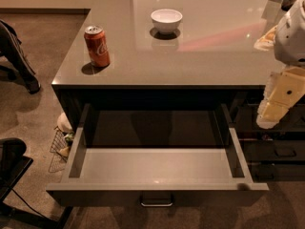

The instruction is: Place coke can into top drawer

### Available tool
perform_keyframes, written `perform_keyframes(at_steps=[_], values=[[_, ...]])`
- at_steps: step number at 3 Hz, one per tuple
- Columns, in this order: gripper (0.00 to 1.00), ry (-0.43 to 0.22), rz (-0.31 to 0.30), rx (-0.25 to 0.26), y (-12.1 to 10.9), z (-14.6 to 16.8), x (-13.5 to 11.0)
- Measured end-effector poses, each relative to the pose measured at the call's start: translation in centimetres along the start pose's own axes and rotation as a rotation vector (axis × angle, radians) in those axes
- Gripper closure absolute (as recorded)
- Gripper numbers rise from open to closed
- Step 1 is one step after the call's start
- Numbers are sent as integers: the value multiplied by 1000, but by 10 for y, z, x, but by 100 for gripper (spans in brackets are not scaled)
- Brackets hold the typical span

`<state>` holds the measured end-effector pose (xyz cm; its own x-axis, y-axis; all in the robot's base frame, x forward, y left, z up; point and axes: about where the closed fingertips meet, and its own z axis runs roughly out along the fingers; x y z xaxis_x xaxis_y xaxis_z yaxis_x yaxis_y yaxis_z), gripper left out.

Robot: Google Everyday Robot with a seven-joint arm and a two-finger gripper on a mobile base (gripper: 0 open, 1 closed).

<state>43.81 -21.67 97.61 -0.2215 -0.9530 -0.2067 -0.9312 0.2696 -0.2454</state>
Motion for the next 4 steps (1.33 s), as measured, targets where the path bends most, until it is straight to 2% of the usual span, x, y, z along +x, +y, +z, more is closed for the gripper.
perform_keyframes(at_steps=[1,2,3,4], values=[[0,0,0,0,0,0,0],[0,-77,-9,49,-11,1,-7],[0,-269,16,91,-56,19,-36],[0,-528,61,109,-102,53,-72]])
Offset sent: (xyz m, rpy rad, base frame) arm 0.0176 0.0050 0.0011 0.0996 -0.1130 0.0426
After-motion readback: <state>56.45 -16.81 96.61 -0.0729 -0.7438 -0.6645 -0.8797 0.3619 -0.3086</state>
